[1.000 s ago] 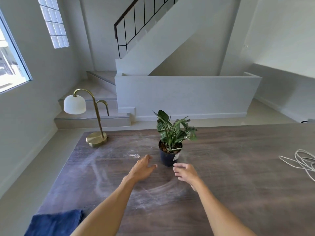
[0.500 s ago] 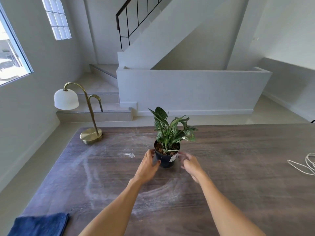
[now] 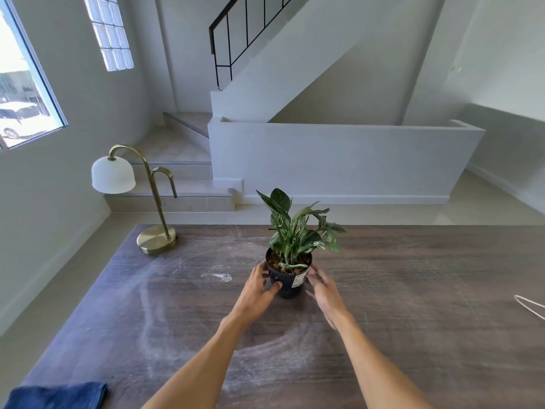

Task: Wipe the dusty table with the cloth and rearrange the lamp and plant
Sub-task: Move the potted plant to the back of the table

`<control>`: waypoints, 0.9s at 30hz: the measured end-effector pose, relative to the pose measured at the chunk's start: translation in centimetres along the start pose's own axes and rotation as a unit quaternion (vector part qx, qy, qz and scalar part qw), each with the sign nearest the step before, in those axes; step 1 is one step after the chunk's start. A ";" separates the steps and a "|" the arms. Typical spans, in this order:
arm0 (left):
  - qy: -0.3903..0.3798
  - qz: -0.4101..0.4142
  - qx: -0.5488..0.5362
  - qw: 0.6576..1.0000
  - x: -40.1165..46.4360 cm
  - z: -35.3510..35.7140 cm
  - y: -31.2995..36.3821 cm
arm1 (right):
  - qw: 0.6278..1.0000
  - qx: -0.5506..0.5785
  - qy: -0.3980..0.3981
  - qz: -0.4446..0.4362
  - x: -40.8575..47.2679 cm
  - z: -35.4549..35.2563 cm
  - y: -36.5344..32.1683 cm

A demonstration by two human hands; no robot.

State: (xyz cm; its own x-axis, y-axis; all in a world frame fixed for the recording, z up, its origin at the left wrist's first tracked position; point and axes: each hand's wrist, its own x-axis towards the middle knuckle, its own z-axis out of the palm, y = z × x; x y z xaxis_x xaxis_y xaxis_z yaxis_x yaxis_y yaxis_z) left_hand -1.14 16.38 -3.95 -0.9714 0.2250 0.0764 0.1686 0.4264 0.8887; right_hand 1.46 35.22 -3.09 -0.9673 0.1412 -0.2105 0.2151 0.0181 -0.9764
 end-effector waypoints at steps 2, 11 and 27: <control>0.002 -0.001 -0.003 1.000 0.3 -0.1 0.1 | 1.000 0.012 0.002 -0.006 0.0 0.2 -0.4; -0.001 0.009 -0.064 0.998 0.3 -1.2 1.0 | 0.999 0.033 -0.012 -0.015 0.6 1.3 -1.4; 0.045 -0.020 -0.092 0.995 4.0 -10.3 -0.8 | 0.997 0.070 -0.032 -0.011 4.1 10.8 -6.1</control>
State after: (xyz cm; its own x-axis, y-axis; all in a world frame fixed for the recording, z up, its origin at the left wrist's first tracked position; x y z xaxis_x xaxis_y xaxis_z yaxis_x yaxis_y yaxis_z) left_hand -6.86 7.92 0.30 -0.9891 0.1284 0.0717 0.1038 0.2641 0.9589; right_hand -5.25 24.96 1.51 -0.9791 0.0789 -0.1873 0.1774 -0.1182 -0.9770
